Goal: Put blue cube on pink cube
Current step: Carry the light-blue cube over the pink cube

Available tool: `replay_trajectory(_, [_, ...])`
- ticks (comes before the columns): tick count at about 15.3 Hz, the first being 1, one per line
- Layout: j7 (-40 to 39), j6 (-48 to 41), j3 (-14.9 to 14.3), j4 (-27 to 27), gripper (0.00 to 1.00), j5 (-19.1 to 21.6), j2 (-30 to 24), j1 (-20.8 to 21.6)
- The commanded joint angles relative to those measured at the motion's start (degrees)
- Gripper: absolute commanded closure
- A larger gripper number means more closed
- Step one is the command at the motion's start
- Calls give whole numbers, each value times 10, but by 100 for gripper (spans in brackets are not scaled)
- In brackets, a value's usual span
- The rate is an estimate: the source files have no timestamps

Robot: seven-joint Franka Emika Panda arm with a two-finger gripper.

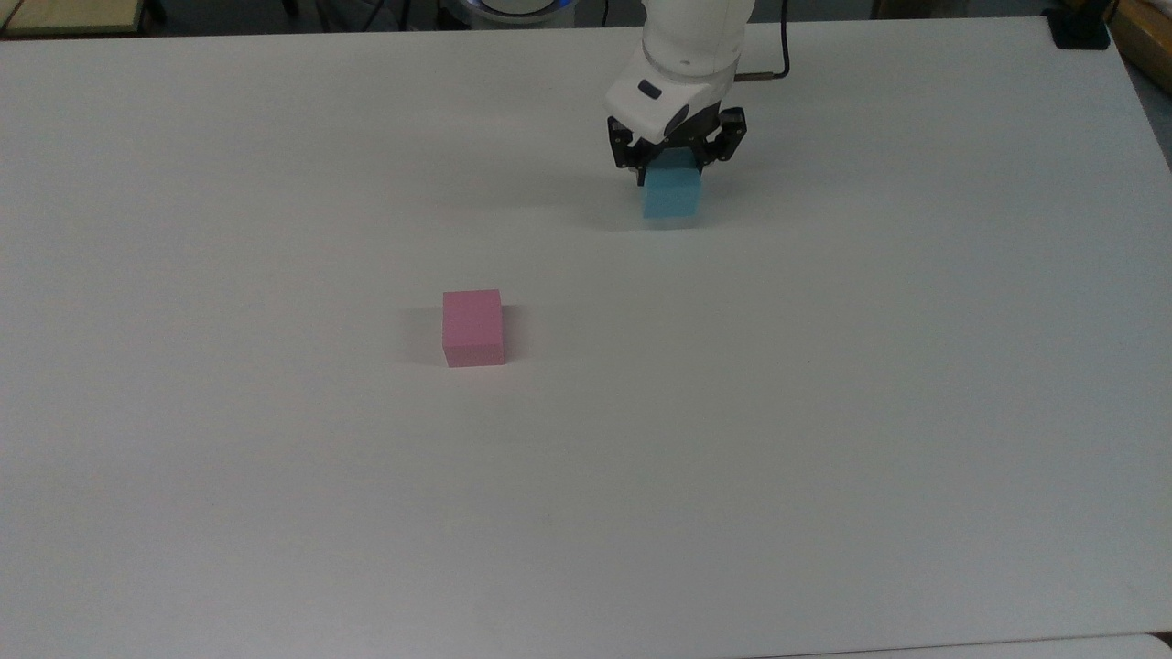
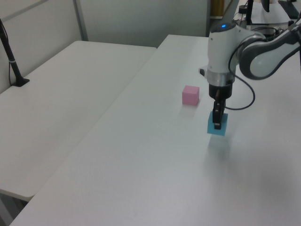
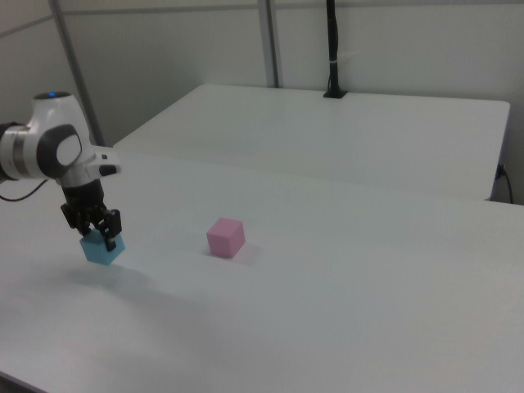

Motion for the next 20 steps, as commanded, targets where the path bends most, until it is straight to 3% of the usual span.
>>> replay_trajectory(1, [-5, -96, -5, 55, 70, -12, -23, 1])
replay_trajectory(4, [-5, -138, -6, 92, 69, -12, -36, -2])
replay_trajectory(10, [-23, -142, -12, 113, 69, -12, -38, -6])
replay_trajectory(20, [-85, -173, -16, 305, 68, -12, 80, -136])
